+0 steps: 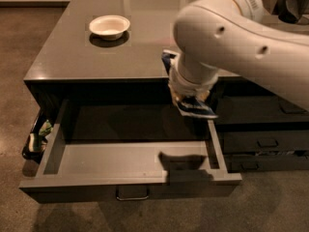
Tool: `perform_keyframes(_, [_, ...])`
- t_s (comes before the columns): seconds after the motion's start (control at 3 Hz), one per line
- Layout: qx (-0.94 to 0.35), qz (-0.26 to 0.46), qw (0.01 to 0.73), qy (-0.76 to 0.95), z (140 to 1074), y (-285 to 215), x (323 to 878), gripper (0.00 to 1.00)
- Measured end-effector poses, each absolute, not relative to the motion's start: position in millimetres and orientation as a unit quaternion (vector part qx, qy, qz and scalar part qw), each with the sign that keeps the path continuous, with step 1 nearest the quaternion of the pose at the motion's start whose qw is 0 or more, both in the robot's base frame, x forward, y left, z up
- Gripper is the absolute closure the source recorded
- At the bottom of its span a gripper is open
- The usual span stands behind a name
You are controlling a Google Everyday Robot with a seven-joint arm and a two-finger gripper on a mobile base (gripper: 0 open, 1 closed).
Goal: Pick blue chip bag from top drawer and place on counter
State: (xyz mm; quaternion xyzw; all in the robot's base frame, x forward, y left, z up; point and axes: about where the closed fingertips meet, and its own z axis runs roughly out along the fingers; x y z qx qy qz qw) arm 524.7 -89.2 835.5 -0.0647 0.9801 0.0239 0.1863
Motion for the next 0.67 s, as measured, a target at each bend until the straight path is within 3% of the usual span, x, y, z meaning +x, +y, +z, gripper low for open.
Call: perform_keyframes(0.67, [-0.072,0.047,0.218,0.972,868,-47,581,1.00])
